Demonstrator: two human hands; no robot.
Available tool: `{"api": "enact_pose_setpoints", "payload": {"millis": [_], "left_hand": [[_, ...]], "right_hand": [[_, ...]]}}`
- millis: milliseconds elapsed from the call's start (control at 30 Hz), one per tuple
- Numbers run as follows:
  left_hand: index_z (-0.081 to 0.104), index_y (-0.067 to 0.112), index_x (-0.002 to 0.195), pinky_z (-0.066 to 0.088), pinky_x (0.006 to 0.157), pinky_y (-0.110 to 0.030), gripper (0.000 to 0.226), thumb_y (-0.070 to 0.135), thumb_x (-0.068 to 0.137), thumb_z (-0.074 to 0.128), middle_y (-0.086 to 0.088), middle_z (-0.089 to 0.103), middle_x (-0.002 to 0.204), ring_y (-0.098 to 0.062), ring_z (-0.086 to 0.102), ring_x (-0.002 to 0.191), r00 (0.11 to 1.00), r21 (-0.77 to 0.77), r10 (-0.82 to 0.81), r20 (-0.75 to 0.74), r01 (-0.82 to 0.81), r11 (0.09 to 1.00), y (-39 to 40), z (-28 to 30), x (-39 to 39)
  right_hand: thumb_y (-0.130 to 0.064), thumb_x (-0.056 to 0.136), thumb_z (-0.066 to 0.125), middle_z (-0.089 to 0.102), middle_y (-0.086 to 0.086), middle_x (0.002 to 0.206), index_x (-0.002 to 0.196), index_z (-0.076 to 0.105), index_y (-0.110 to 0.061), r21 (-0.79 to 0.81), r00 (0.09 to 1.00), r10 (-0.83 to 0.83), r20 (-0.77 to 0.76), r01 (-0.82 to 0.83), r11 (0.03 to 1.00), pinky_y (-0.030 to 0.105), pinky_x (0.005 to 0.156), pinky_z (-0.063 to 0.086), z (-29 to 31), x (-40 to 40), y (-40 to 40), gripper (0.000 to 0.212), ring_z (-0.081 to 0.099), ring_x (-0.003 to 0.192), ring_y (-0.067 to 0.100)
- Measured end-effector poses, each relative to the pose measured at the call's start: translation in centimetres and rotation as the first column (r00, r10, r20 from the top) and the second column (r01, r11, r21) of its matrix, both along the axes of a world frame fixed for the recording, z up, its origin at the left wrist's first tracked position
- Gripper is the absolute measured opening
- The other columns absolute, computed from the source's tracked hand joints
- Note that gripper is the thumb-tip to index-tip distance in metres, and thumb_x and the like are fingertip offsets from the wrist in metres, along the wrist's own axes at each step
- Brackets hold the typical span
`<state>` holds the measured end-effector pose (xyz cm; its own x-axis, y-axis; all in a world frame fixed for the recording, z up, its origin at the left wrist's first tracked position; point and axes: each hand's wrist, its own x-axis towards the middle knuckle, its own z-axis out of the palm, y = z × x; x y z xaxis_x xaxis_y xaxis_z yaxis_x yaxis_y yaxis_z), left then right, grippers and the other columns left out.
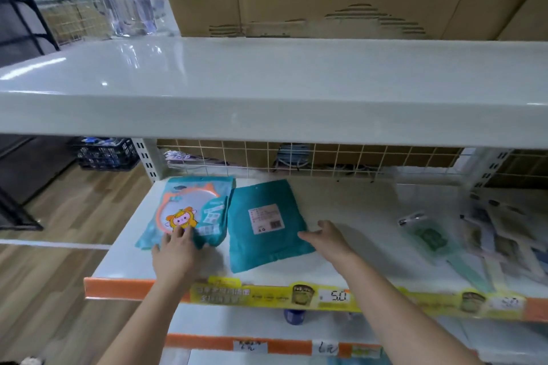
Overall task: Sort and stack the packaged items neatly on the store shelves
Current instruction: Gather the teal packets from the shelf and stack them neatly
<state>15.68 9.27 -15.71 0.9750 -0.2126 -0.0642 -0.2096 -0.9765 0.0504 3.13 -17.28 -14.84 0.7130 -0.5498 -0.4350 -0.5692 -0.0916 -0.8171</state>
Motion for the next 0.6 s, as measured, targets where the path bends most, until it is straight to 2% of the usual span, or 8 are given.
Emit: {"api": "enact_pose_setpoints", "payload": {"millis": [67, 133, 200, 300, 367, 467, 533, 600], "left_hand": [[0.044, 0.029, 0.131, 0.037, 0.094, -0.034, 0.037, 0.037, 0.096, 0.035, 0.003, 0.052, 0.128, -0.023, 0.047, 0.119, 0.997, 0.048, -0.039, 0.072, 0.035, 0.998, 0.0, 0.2, 0.0], [0.045, 0.032, 0.131, 0.038, 0.09, -0.031, 0.037, 0.028, 0.096, 0.034, 0.003, 0.055, 0.122, -0.022, 0.05, 0.114, 0.994, 0.078, -0.053, 0.097, 0.045, 0.996, 0.0, 0.3, 0.2], [0.047, 0.034, 0.133, 0.037, 0.091, -0.031, 0.039, 0.026, 0.097, 0.033, 0.002, 0.054, 0.123, -0.023, 0.049, 0.115, 0.991, 0.073, -0.068, 0.115, 0.06, 0.995, 0.0, 0.4, 0.2], [0.051, 0.033, 0.134, 0.038, 0.095, -0.031, 0.041, 0.024, 0.098, 0.035, 0.001, 0.052, 0.132, -0.024, 0.044, 0.12, 0.99, 0.005, -0.111, 0.092, 0.111, 0.994, 0.4, 0.1, -0.1], [0.055, 0.033, 0.133, 0.035, 0.102, -0.033, 0.039, 0.026, 0.1, 0.036, 0.003, 0.044, 0.145, -0.027, 0.037, 0.126, 0.989, -0.065, -0.147, 0.031, 0.149, 0.987, 0.6, -0.2, -0.6], [0.056, 0.04, 0.13, 0.028, 0.107, -0.041, 0.036, 0.04, 0.101, 0.034, 0.011, 0.03, 0.154, -0.031, 0.027, 0.132, 0.984, -0.145, -0.148, -0.096, 0.133, 0.98, 0.8, 0.2, -1.5], [0.057, 0.041, 0.127, 0.026, 0.106, -0.046, 0.035, 0.041, 0.1, 0.036, 0.015, 0.026, 0.155, -0.028, 0.026, 0.129, 0.976, -0.223, -0.155, -0.153, 0.118, 0.968, 0.9, 0.5, -2.1], [0.06, 0.041, 0.124, 0.024, 0.107, -0.049, 0.033, 0.039, 0.1, 0.038, 0.016, 0.023, 0.155, -0.027, 0.026, 0.126, 0.965, -0.26, -0.192, -0.18, 0.142, 0.955, 1.3, 0.8, -2.3]], "right_hand": [[-0.038, 0.079, 0.073, 0.045, 0.012, 0.141, 0.143, 0.03, -0.006, -0.03, 0.999, 0.016, -0.047, -0.017, 0.999, 0.032, 0.094, 0.044, -0.1, 0.4, 0.7, 0.083, 0.051, 0.121, 0.027], [-0.053, 0.073, 0.072, 0.052, 0.009, 0.134, 0.133, 0.043, -0.01, -0.162, 0.992, 0.05, -0.117, -0.069, 0.984, 0.034, 0.092, 0.048, 0.0, 0.8, 1.6, 0.08, 0.055, 0.115, 0.026], [-0.07, 0.063, 0.067, 0.055, 0.007, 0.127, 0.122, 0.051, -0.014, -0.392, 0.965, 0.049, -0.256, -0.15, 0.908, 0.036, 0.092, 0.048, 0.4, 1.1, 2.7, 0.082, 0.052, 0.115, 0.027], [-0.07, 0.062, 0.07, 0.046, 0.008, 0.132, 0.126, 0.044, -0.013, -0.547, 0.926, -0.012, -0.376, -0.212, 0.81, 0.035, 0.094, 0.042, 1.0, 1.6, 4.1, 0.091, 0.045, 0.123, 0.028], [-0.06, 0.062, 0.078, 0.046, 0.009, 0.131, 0.127, 0.038, -0.011, -0.487, 0.929, -0.025, -0.369, -0.171, 0.856, 0.036, 0.094, 0.043, 1.1, 2.0, 4.5, 0.091, 0.049, 0.119, 0.028], [-0.033, 0.062, 0.086, 0.049, 0.012, 0.128, 0.126, 0.037, -0.006, -0.258, 0.97, -0.033, -0.242, -0.032, 0.966, 0.035, 0.09, 0.049, 1.1, 2.6, 4.5, 0.086, 0.055, 0.114, 0.03], [-0.017, 0.066, 0.083, 0.054, 0.011, 0.124, 0.124, 0.039, -0.003, -0.146, 0.986, -0.028, -0.165, 0.004, 0.989, 0.031, 0.084, 0.05, 1.1, 2.6, 4.3, 0.074, 0.056, 0.112, 0.03], [-0.008, 0.068, 0.078, 0.062, 0.009, 0.116, 0.114, 0.051, -0.003, -0.062, 0.994, -0.01, -0.112, 0.003, 0.998, 0.031, 0.084, 0.052, 1.1, 2.5, 3.9, 0.054, 0.06, 0.103, 0.028]]}}
